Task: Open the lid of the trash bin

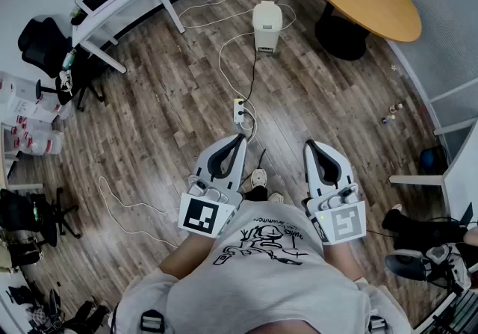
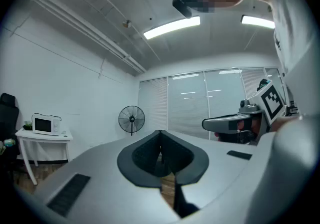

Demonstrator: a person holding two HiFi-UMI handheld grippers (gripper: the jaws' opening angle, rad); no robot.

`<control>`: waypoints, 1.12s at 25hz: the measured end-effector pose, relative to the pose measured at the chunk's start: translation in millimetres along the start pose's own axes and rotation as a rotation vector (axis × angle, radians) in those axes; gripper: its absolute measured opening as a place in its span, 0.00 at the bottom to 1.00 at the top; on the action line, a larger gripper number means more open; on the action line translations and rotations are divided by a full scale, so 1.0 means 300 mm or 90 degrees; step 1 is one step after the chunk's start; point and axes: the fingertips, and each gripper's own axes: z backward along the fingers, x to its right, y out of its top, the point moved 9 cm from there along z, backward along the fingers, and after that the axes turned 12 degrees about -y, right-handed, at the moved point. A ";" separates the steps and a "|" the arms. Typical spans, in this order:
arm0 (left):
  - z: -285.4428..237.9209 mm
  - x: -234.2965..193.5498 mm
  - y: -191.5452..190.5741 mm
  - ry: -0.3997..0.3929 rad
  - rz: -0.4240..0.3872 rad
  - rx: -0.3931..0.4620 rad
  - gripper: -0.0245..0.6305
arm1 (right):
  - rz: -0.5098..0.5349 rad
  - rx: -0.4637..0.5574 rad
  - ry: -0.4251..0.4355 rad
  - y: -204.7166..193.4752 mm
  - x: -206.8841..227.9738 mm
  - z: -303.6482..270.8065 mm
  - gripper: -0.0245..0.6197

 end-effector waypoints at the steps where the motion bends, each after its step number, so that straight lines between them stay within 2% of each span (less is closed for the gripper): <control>1: -0.001 -0.002 0.009 0.001 -0.005 -0.002 0.06 | 0.003 0.000 0.002 0.009 0.000 -0.003 0.04; 10: -0.018 -0.050 0.022 0.005 -0.023 0.013 0.06 | -0.003 0.023 0.002 0.018 0.014 -0.043 0.05; 28: -0.150 -0.234 0.036 -0.006 0.000 -0.014 0.06 | -0.005 0.012 0.008 0.042 0.064 -0.291 0.05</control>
